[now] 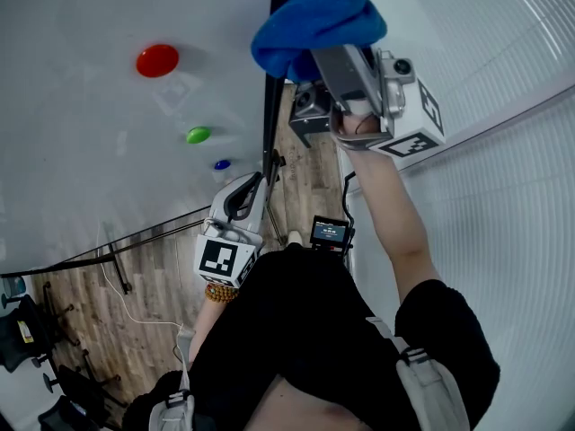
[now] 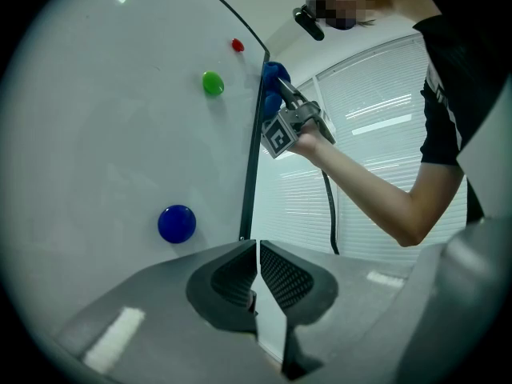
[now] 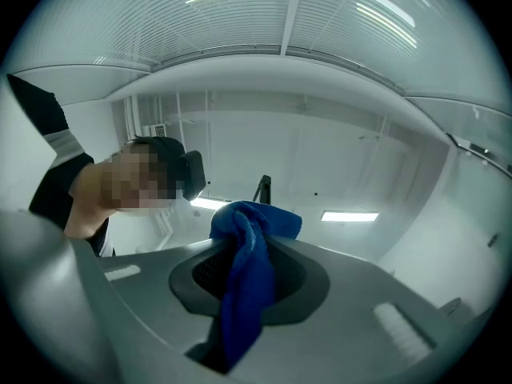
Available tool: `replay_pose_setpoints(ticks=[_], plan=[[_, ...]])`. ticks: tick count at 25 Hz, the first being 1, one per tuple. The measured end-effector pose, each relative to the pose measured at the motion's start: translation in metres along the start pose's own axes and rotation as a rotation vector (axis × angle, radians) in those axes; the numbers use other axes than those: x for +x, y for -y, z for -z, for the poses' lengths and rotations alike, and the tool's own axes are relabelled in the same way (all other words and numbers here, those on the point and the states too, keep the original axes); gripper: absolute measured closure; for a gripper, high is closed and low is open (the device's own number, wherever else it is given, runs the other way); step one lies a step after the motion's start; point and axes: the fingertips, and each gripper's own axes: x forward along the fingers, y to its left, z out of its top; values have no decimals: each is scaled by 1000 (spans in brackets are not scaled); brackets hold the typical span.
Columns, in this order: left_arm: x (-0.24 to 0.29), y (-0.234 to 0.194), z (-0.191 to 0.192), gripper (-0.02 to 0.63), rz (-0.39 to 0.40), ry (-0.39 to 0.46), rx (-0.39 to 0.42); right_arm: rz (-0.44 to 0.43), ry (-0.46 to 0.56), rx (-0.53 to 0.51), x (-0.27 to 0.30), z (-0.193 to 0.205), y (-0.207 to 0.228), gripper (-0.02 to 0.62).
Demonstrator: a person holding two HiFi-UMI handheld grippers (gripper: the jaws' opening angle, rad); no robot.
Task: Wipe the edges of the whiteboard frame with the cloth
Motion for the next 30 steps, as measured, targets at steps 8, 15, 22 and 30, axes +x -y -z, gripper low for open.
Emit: replay_pose_setpoints(ticks=[8,15,22,30], plan=[[-9,-10,3,605,-8,-9,10,20,-11,-11,-6,21,-7,511],[-11,-8,1,605,-1,-11,16,34,-23,-24,-8,25,-13,509],[-10,-11,-10,605,0,-8,14,58,-32,-43,-8,28,-12,509],[-8,-13,-14,605,-1,-18,4,84,-39,-63,-14,35,-13,509]])
